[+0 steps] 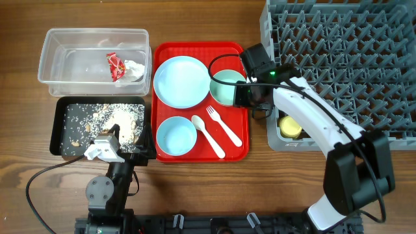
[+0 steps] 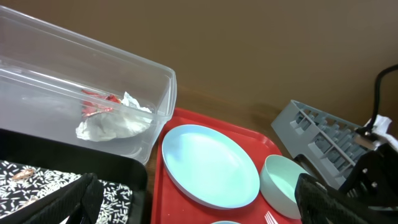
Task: Sort waste into correct bins and load items into the dishwasher rack
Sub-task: 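Move the right gripper to the white fork and grasp it, then carry the white fork into the dishwasher rack and release, then return the right gripper to the tray and grasp the white spoon, then carry the white spoon into the dishwasher rack and release it, then move the right gripper to the light-green bowl and grasp its rim, then carry the light-green bowl into the rack and release it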
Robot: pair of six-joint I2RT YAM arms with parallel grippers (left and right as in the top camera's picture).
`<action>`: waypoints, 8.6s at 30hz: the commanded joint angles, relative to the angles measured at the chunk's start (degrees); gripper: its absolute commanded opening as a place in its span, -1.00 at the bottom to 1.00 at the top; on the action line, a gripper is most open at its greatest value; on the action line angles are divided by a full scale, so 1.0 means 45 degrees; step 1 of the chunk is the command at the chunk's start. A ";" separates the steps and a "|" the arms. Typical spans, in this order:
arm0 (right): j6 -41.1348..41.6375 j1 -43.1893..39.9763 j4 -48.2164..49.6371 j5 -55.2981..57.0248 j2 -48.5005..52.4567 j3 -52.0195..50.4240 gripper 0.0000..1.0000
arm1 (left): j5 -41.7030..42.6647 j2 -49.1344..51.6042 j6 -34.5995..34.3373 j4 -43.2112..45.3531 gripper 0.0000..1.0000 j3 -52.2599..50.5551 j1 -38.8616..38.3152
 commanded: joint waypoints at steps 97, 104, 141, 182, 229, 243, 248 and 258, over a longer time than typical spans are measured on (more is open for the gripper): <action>-0.4167 0.0408 0.0389 -0.0903 -0.4731 -0.1608 0.08 | 0.0107 -0.0083 0.0257 -0.0034 1.00 -0.0073 0.0121; -0.2958 0.3191 -0.0413 -0.0865 -0.4260 -0.1617 0.07 | 0.0107 -0.0083 0.0257 -0.0029 1.00 -0.0073 0.0121; -0.5061 0.4779 0.1632 0.1724 0.1103 -0.1579 -0.85 | 0.0107 -0.0083 0.0257 -0.0029 1.00 -0.0073 0.0121; -0.2866 -0.0641 0.0219 0.0515 -0.3677 -0.0607 -0.04 | 0.0107 -0.0083 0.0257 -0.0029 1.00 -0.0073 0.0121; 0.3410 0.0248 0.1375 0.1676 -0.0792 -0.0588 -0.91 | 0.0107 -0.0083 0.0257 -0.0029 1.00 -0.0073 0.0121; 0.1195 0.0078 -0.1991 1.3401 -0.6135 -0.0588 -0.91 | 0.0107 -0.0083 0.0257 -0.0029 1.00 -0.0073 0.0121; 0.1219 -0.0554 -0.3211 1.4766 -0.5260 -0.0602 -0.91 | 0.0107 -0.0083 0.0257 -0.0029 1.00 -0.0073 0.0121; -0.0913 -0.1083 -0.2239 1.5499 -0.1987 -0.0602 -0.91 | 0.0107 -0.0083 0.0257 -0.0029 0.99 -0.0073 0.0121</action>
